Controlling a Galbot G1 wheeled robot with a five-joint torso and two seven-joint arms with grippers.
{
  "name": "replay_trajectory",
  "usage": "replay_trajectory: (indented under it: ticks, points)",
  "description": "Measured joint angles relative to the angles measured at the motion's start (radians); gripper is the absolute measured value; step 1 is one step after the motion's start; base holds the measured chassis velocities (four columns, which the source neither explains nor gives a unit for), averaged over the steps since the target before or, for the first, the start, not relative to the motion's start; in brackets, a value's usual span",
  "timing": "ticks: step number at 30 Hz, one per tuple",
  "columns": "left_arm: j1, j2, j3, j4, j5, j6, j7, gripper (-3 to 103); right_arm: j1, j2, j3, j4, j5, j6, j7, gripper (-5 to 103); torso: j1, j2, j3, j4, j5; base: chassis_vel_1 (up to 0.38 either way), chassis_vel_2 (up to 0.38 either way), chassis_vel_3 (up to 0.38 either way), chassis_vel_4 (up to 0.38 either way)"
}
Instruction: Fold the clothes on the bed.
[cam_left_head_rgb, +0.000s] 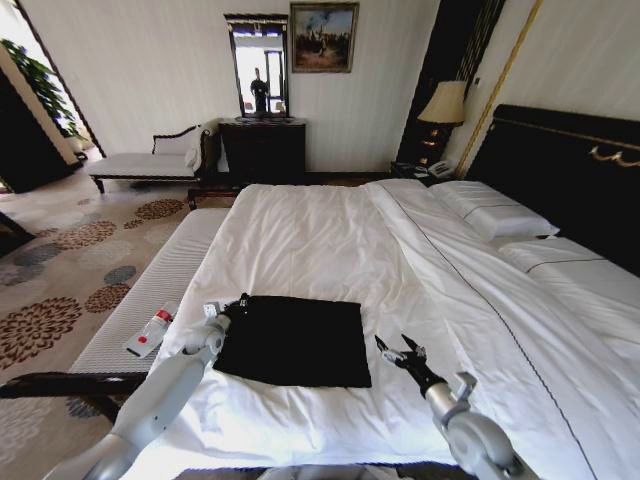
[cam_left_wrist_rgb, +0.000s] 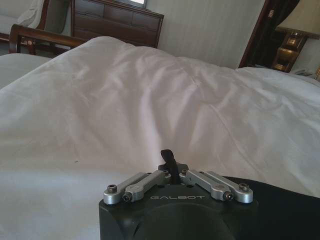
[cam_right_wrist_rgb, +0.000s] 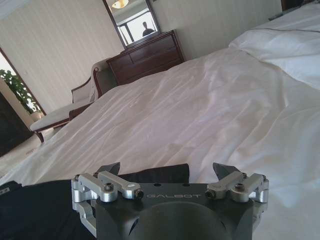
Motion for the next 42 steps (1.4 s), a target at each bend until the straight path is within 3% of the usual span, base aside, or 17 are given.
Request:
replay_trajectory:
  ticks: [1, 5, 13, 22, 37, 42]
  points:
    - [0.000, 0.000, 0.000, 0.000, 0.000, 0.000, 0.000, 1, 0.000, 0.000, 0.000, 0.000, 0.000, 0.000, 0.000, 100, 0.000, 0.000, 0.000, 0.0000, 0.0000, 0.000, 0.000, 0.000, 0.000]
    - [0.001, 0.007, 0.009, -0.006, -0.003, 0.000, -0.015, 1, 0.277, -0.004, -0.152, -0.148, 0.165, -0.059, 0.005, 100, 0.000, 0.000, 0.000, 0.0004, 0.0002, 0.000, 0.000, 0.000, 0.000]
    - [-0.022, -0.001, 0.028, 0.031, -0.004, -0.001, -0.034, 1, 0.516, 0.064, -0.301, -0.451, 0.180, -0.068, -0.053, 100, 0.000, 0.000, 0.000, 0.0001, 0.0000, 0.000, 0.000, 0.000, 0.000]
    - [-0.038, -0.011, 0.054, 0.031, -0.012, -0.005, -0.048, 1, 0.557, 0.121, -0.295, -0.604, 0.148, -0.052, -0.111, 100, 0.000, 0.000, 0.000, 0.0000, 0.0000, 0.000, 0.000, 0.000, 0.000]
    - [-0.077, -0.003, 0.096, 0.016, -0.054, 0.005, -0.067, 1, 0.568, 0.199, -0.272, -0.710, 0.129, -0.040, -0.162, 103, 0.000, 0.000, 0.000, -0.0001, -0.0001, 0.000, 0.000, 0.000, 0.000]
    - [-0.082, 0.000, 0.102, 0.013, -0.059, 0.006, -0.071, 1, 0.568, 0.210, -0.274, -0.714, 0.132, -0.042, -0.169, 89, 0.000, 0.000, 0.000, 0.0000, 0.0000, 0.000, 0.000, 0.000, 0.000]
